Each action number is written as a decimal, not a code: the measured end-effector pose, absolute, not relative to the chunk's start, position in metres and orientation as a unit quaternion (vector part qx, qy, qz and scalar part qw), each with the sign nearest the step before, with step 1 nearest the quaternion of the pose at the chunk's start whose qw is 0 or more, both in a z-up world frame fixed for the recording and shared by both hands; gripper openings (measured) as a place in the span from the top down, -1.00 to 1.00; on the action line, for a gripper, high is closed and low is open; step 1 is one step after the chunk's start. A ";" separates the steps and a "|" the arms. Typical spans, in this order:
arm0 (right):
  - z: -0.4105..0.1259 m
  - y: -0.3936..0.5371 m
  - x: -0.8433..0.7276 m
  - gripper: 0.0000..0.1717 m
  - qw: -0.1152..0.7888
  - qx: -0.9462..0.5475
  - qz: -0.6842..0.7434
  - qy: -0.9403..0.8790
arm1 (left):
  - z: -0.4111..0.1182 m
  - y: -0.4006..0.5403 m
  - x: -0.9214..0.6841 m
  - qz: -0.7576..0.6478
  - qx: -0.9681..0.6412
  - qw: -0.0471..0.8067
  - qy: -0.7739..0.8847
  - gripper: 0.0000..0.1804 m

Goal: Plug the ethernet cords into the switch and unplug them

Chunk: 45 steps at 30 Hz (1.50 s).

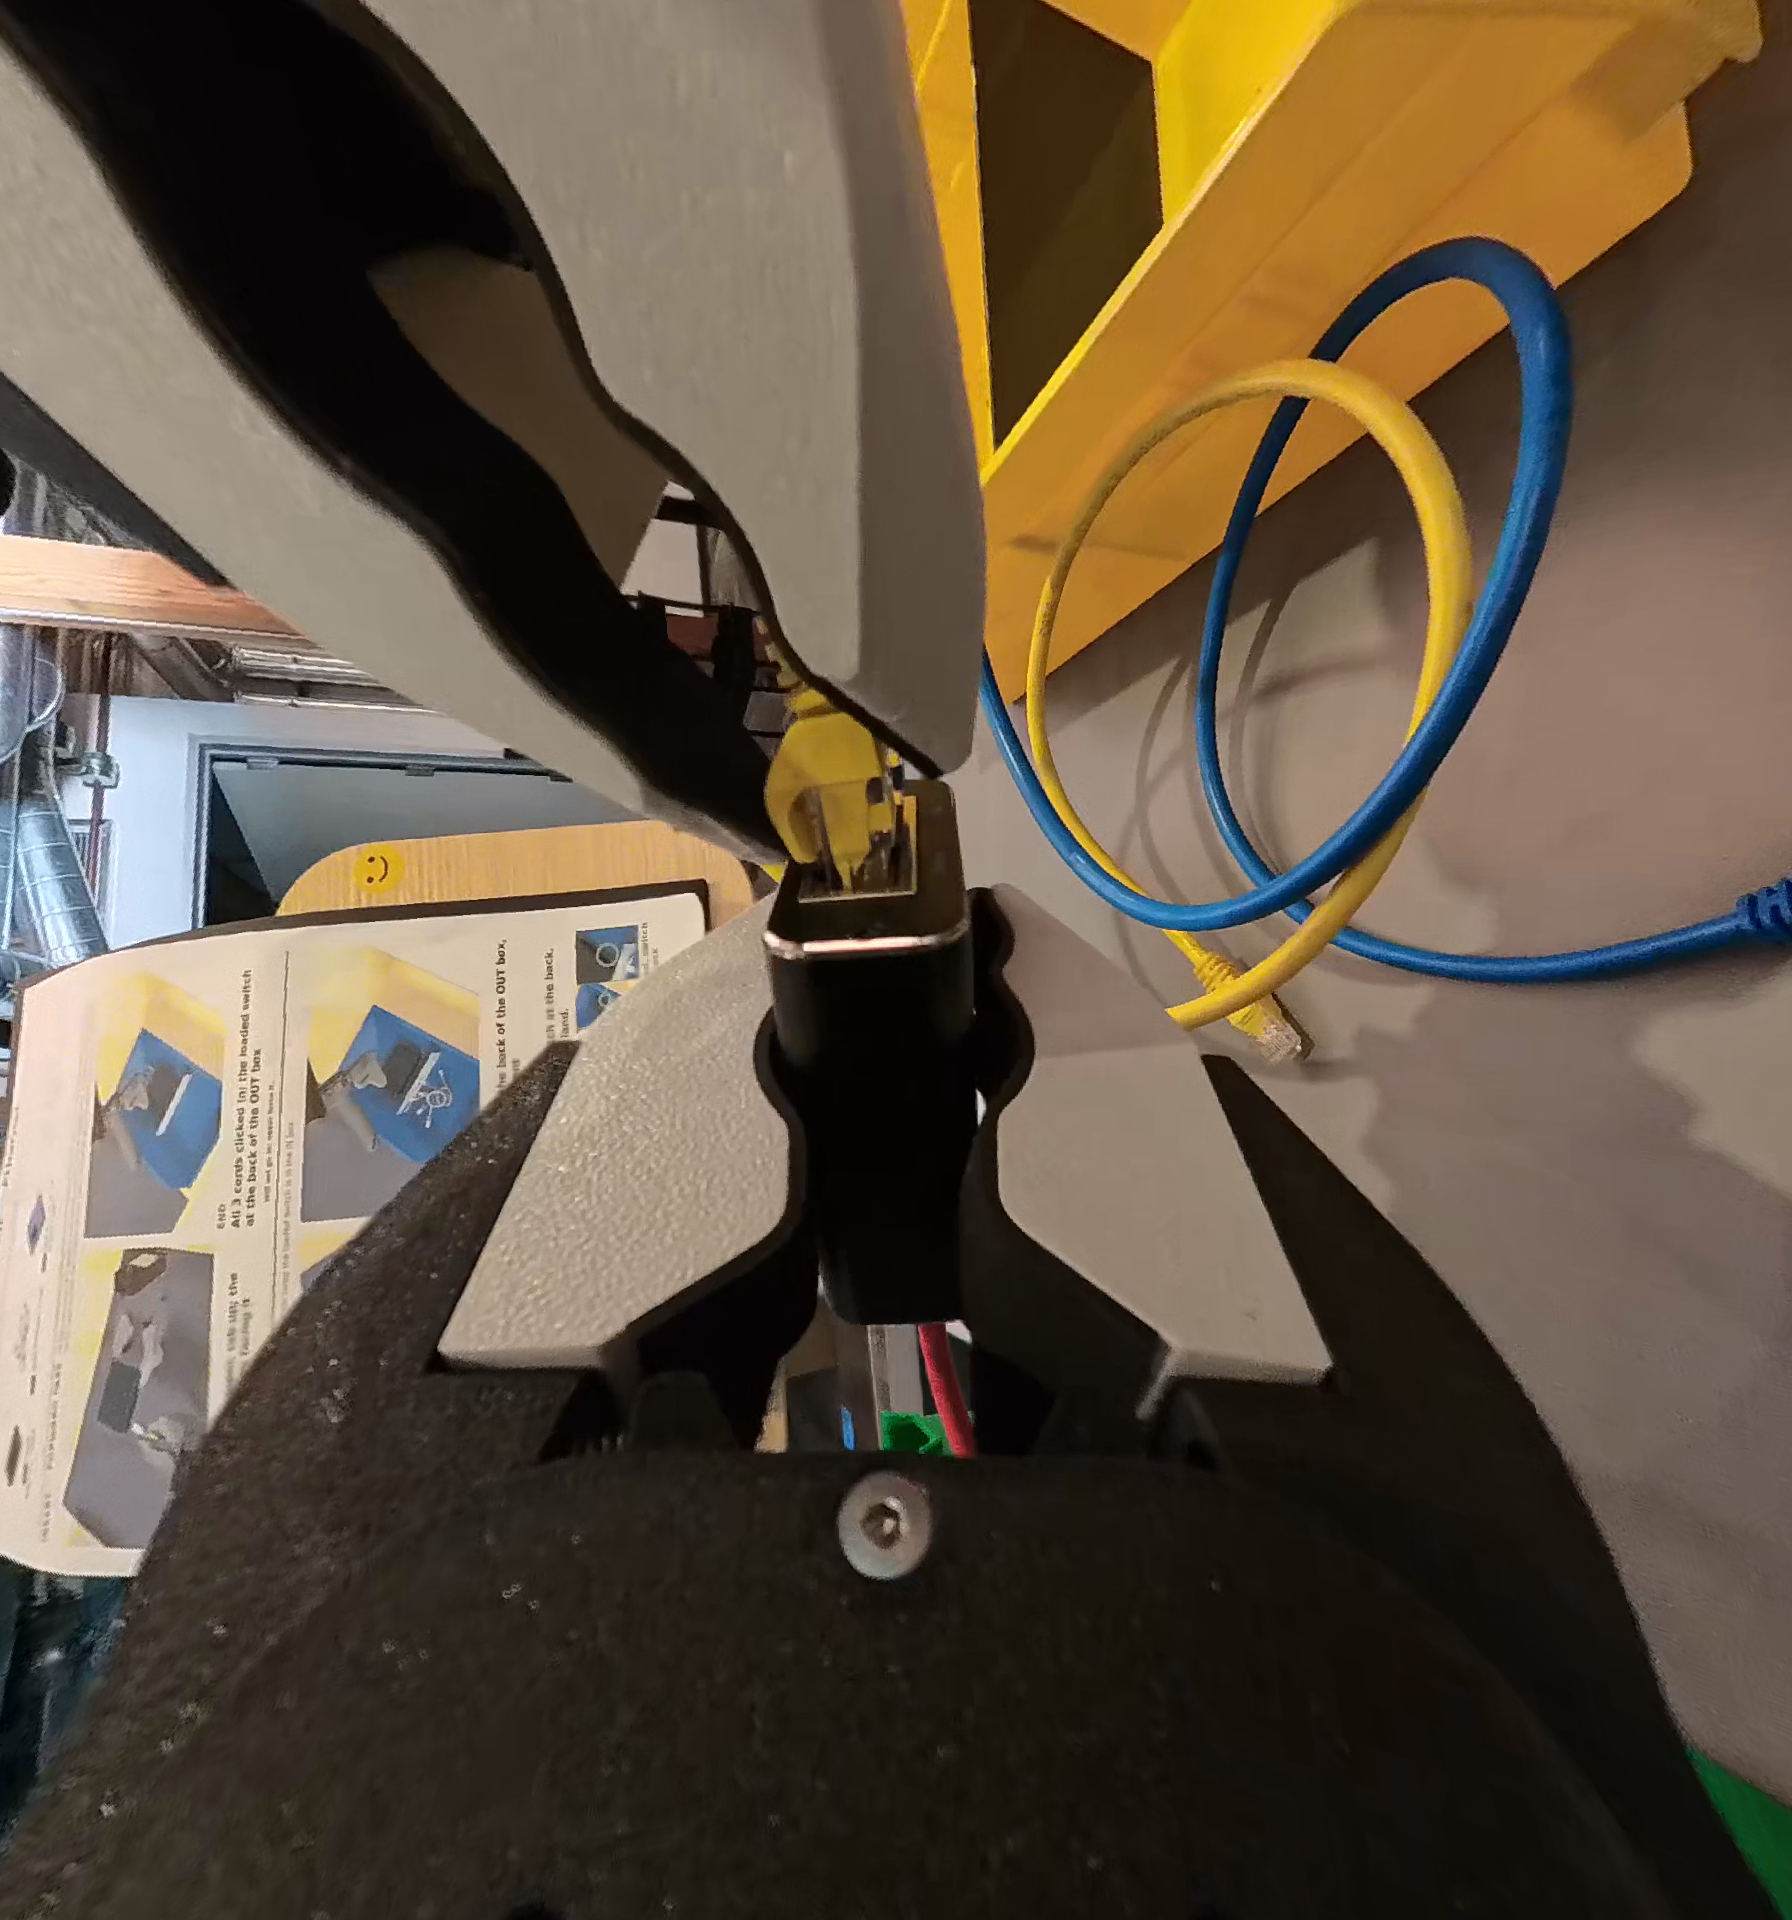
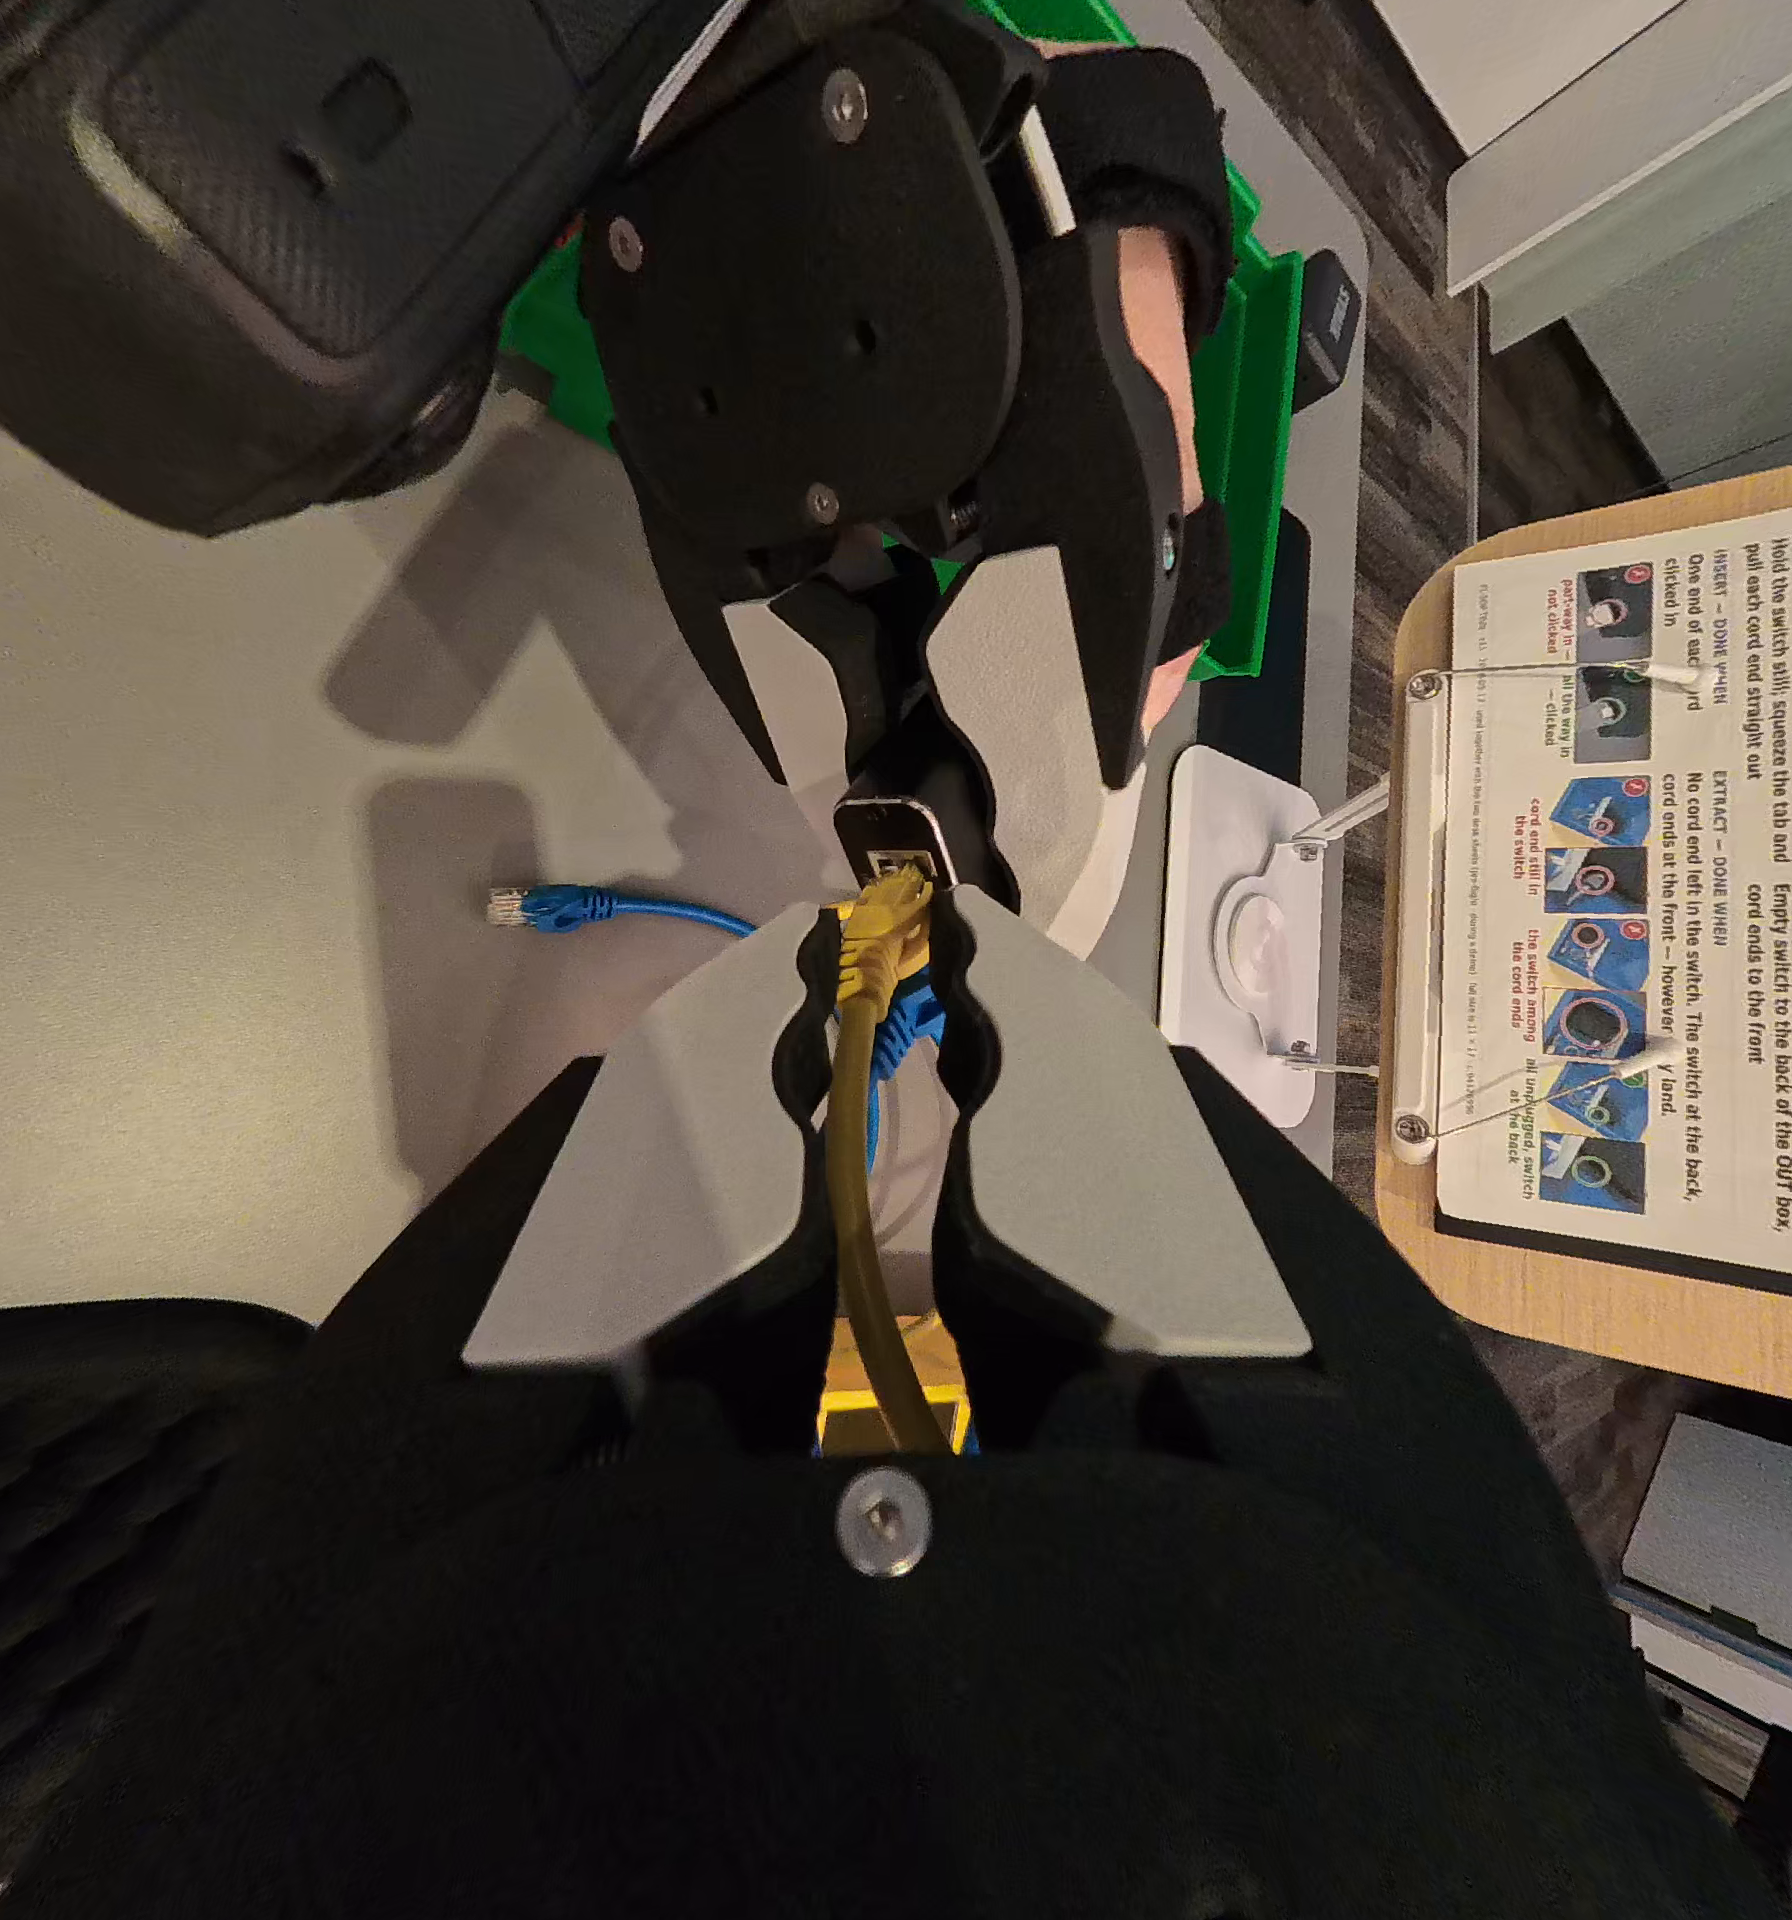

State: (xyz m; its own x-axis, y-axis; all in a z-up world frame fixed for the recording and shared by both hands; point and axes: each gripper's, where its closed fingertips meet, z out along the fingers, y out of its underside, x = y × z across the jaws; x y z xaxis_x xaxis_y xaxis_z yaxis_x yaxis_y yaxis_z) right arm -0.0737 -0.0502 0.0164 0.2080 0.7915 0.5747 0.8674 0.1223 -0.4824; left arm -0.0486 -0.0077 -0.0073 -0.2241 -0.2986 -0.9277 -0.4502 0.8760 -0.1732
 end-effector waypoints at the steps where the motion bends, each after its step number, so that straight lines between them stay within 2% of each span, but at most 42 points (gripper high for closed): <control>1: 0.016 -0.051 -0.074 0.79 0.408 -0.663 -0.045 -0.626 | -0.007 -0.008 -0.049 0.063 -0.240 0.574 0.780 0.69; 24: 0.010 -0.062 -0.064 0.77 0.369 -0.700 -0.037 -0.610 | -0.012 -0.020 -0.045 0.064 -0.232 0.557 0.795 0.69; 45: 0.027 -0.079 -0.067 0.78 0.388 -0.669 -0.064 -0.631 | 0.002 -0.040 -0.046 0.013 -0.231 0.561 0.795 0.70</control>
State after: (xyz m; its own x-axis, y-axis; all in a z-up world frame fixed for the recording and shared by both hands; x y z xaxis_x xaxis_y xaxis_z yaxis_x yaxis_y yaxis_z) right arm -0.0673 -0.0785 0.0274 0.1951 0.7942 0.5755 0.8939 0.0974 -0.4375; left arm -0.0457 -0.0395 0.0025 -0.2634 -0.3533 -0.8977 -0.3823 0.8926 -0.2391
